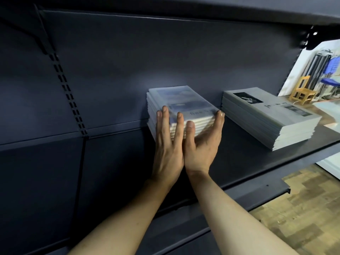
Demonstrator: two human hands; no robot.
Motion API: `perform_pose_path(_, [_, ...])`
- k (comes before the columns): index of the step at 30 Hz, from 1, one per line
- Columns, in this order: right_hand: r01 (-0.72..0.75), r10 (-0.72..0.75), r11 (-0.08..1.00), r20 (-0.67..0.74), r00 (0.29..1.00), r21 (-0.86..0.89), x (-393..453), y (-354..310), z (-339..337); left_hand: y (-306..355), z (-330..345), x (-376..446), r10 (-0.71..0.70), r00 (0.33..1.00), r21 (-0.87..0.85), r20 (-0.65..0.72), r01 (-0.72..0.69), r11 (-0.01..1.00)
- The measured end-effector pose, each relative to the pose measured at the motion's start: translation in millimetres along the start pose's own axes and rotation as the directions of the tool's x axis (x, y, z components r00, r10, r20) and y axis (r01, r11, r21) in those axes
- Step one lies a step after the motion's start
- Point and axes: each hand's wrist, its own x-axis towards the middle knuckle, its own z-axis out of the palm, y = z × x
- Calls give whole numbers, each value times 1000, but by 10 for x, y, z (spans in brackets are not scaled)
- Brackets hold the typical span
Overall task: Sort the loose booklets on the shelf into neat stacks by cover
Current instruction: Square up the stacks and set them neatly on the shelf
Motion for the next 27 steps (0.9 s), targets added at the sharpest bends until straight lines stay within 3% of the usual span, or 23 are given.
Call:
perform_pose_path(9, [7, -7, 1000, -62, 998, 2, -26, -8, -42, 35, -3, 5, -33, 999, -54, -20, 32, 998])
perform_pose_path(27, [25, -25, 994, 2, 1000, -105, -38, 37, 17, 6, -53, 39, -81, 997, -278, 18, 83, 957])
